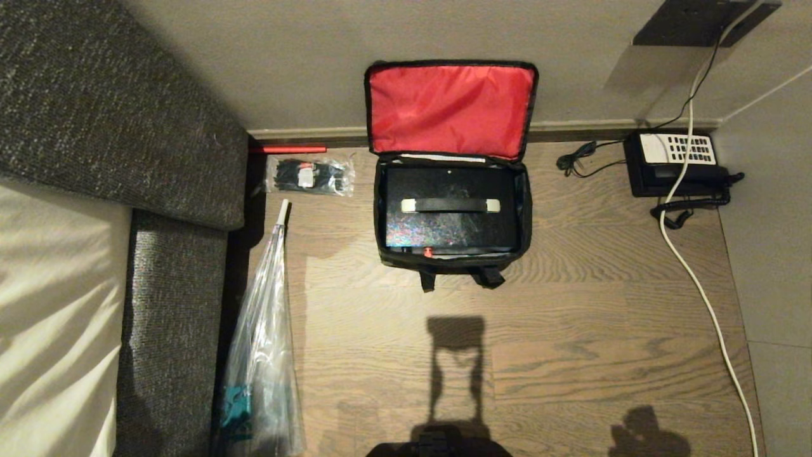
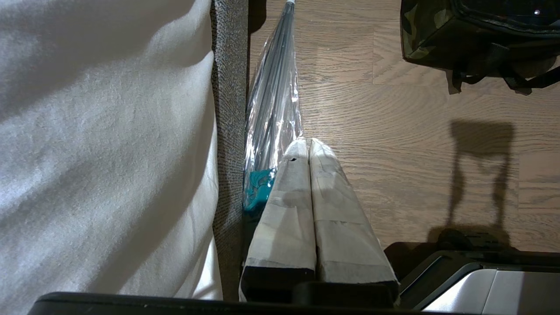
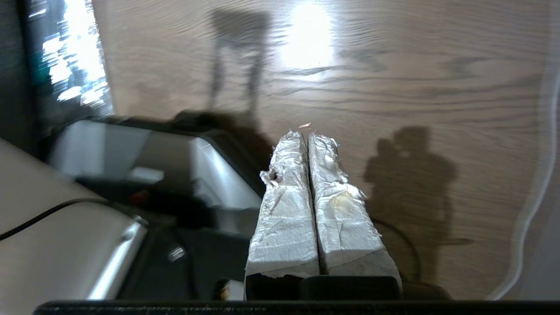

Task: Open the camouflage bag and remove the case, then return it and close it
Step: Grip the handle

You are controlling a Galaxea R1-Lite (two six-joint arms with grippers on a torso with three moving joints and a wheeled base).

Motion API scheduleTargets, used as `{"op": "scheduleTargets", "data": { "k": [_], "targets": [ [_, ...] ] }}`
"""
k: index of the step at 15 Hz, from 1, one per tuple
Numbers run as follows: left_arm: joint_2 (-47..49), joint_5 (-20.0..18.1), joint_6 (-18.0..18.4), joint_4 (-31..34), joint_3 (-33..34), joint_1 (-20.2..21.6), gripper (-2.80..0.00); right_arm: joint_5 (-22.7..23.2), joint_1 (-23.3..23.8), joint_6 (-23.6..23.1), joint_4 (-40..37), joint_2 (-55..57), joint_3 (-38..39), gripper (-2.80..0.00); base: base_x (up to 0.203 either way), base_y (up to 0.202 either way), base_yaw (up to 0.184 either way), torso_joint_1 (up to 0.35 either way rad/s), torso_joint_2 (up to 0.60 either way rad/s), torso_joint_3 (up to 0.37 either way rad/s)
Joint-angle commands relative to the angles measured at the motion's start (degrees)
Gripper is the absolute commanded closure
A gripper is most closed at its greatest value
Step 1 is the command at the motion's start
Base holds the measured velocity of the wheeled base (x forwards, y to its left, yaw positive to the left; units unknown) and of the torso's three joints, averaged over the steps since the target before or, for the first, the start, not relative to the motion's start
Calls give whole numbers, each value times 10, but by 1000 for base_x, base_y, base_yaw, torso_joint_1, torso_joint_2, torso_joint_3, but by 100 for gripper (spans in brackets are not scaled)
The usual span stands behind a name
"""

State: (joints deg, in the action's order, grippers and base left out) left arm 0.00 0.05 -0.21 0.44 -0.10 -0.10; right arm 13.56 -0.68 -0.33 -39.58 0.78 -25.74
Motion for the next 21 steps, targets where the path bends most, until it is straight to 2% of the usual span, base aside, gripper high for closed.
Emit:
{"op": "scheduleTargets", "data": {
  "k": [1, 5, 8, 10, 12, 14, 16, 18, 20, 21],
  "targets": [
    [-1, 1, 0, 0, 0, 0, 0, 6, -1, 2, 15, 89, -18, 0, 0, 0, 0, 0, 0, 0],
    [-1, 1, 0, 0, 0, 0, 0, 6, -5, -29, 164, 396, -58, 0, 0, 0, 0, 0, 0, 0],
    [-1, 1, 0, 0, 0, 0, 0, -5, -11, -42, 230, 625, -129, 0, 0, 0, 0, 0, 0, 0],
    [-1, 1, 0, 0, 0, 0, 0, -14, -33, -16, 264, 760, -201, 0, 0, 0, 0, 0, 0, 0],
    [-1, 0, 0, 0, 0, 0, 0, -20, -77, 48, 310, 882, -315, 0, 0, 0, 0, 0, 0, 0],
    [-1, 1, 0, 0, 0, 0, 0, -22, -119, 127, 393, 956, -421, 0, 0, 0, 0, 0, 0, 0],
    [-1, 1, 0, 0, 0, 0, 0, -20, -167, 163, 516, 990, -449, 0, 0, 0, 0, 0, 0, 0],
    [-1, 1, 0, 0, 0, 0, 0, -21, -212, 151, 578, 1034, -432, 0, 0, 0, 0, 0, 0, 0],
    [-1, 1, 0, 0, 0, 0, 0, -24, -232, 134, 625, 1056, -398, 0, 0, 0, 0, 0, 0, 0],
    [-1, 1, 0, 0, 0, 0, 0, -27, -242, 128, 631, 1063, -395, -280, 0, 0, 0, 0, 0, 0]
  ]
}}
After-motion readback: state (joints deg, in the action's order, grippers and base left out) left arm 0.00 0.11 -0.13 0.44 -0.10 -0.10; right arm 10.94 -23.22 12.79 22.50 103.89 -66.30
